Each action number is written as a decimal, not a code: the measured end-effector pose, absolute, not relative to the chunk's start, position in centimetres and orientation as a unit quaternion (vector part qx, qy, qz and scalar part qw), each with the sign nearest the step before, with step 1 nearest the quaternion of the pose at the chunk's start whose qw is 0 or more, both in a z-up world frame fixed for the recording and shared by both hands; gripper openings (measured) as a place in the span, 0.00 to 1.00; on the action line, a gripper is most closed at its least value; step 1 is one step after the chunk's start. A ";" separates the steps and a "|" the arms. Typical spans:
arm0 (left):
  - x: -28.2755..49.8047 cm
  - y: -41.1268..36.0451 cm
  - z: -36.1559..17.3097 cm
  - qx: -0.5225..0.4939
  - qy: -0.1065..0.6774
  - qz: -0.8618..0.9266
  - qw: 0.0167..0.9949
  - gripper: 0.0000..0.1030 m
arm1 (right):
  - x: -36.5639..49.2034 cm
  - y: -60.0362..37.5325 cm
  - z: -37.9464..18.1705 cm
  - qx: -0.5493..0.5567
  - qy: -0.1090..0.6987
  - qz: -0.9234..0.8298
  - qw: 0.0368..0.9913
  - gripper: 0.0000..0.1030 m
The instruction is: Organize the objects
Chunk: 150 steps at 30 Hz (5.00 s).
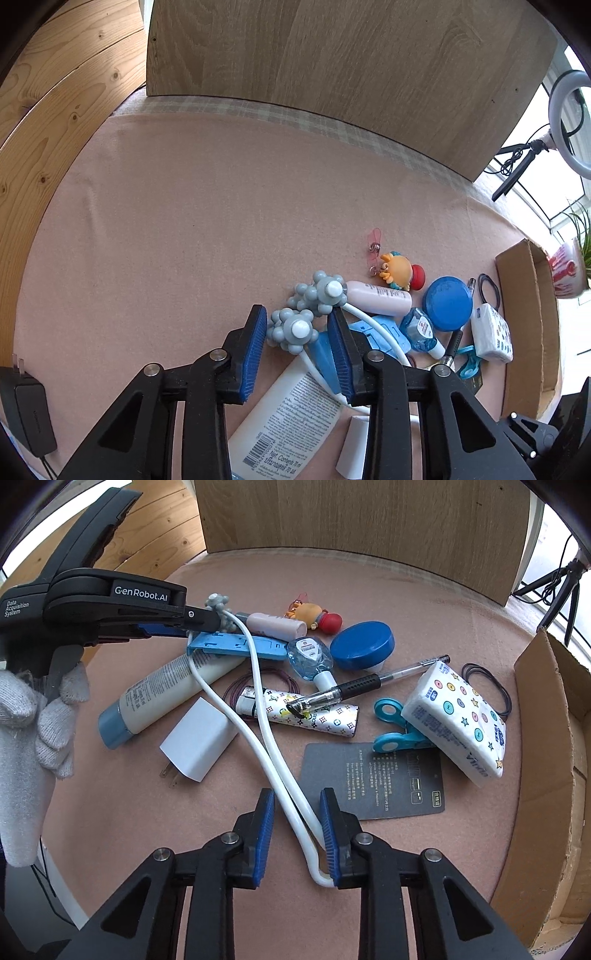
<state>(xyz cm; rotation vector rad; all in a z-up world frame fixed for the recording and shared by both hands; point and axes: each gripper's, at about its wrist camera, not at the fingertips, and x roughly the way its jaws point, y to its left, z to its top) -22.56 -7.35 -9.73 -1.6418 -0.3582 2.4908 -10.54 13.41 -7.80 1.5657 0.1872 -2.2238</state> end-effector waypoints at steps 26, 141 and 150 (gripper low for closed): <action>-12.8 -2.0 -10.7 -0.555 -0.093 0.814 0.146 0.20 | -0.3 14.3 -7.0 0.581 0.031 -0.765 0.276 0.15; -16.7 9.8 -3.8 -0.498 -0.116 0.842 0.172 0.62 | -12.2 34.3 -1.2 0.463 -0.106 -0.875 0.095 0.54; -14.7 1.6 -6.3 -0.526 -0.122 0.833 0.122 0.62 | -13.7 30.2 -1.3 0.477 -0.106 -0.861 0.140 0.54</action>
